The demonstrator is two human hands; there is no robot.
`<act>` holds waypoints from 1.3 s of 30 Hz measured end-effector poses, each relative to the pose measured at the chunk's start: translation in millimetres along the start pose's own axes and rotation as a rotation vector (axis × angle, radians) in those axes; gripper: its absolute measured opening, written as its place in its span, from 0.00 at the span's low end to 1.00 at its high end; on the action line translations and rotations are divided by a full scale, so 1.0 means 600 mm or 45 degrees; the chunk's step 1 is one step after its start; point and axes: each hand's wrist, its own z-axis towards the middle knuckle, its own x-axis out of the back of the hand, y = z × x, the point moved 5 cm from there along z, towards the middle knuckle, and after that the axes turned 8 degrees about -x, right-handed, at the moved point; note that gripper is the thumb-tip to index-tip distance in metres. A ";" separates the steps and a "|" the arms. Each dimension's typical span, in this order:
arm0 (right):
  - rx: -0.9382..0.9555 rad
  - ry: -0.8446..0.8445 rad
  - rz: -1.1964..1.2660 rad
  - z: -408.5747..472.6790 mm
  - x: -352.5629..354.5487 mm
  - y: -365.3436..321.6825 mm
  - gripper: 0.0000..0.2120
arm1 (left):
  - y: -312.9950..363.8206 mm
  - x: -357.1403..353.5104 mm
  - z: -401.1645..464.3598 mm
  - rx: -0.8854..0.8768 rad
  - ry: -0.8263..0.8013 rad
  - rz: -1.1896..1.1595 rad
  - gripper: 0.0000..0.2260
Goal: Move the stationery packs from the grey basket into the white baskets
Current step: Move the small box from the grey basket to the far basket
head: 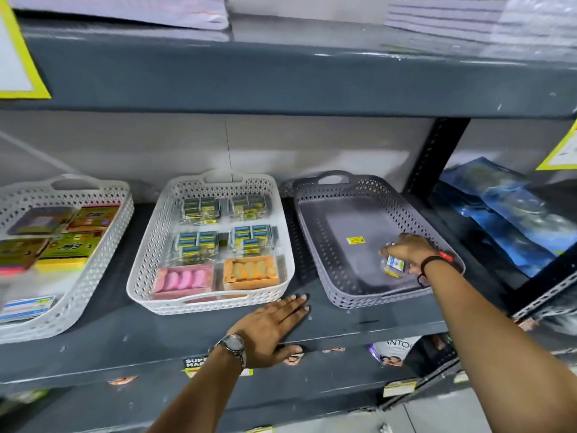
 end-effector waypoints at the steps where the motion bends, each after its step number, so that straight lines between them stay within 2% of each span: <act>1: 0.016 0.015 0.050 -0.005 0.005 -0.008 0.23 | 0.000 -0.002 0.001 0.004 -0.009 0.006 0.31; 5: 0.209 0.107 0.228 -0.028 0.026 -0.058 0.23 | 0.002 -0.002 -0.008 0.027 -0.012 0.042 0.31; 8: 0.449 0.230 0.195 -0.063 0.040 -0.119 0.23 | 0.006 0.004 -0.034 0.036 0.016 0.040 0.29; 12: 0.702 0.219 0.231 -0.130 0.029 -0.223 0.32 | -0.005 0.020 -0.110 0.134 0.085 0.027 0.28; 15: 0.874 0.230 0.249 -0.180 0.005 -0.297 0.27 | -0.016 0.040 -0.185 0.173 0.180 0.105 0.29; 17: 1.002 0.166 0.278 -0.224 -0.023 -0.354 0.22 | -0.034 0.047 -0.247 0.283 0.218 0.166 0.30; 21: 1.211 0.025 0.294 -0.310 -0.083 -0.445 0.23 | -0.081 0.049 -0.341 0.488 0.264 0.068 0.30; 26: 1.451 -0.176 0.293 -0.419 -0.184 -0.554 0.24 | -0.145 0.039 -0.397 0.567 0.209 0.018 0.33; 33: 1.570 -0.257 0.121 -0.521 -0.317 -0.675 0.23 | -0.196 0.048 -0.402 0.406 0.232 -0.028 0.35; 36: 1.595 -0.328 0.000 -0.535 -0.363 -0.697 0.22 | -0.198 0.051 -0.403 0.352 0.300 -0.034 0.35; 39: 1.598 -0.372 -0.110 -0.537 -0.397 -0.701 0.25 | -0.198 0.053 -0.405 0.328 0.343 -0.053 0.34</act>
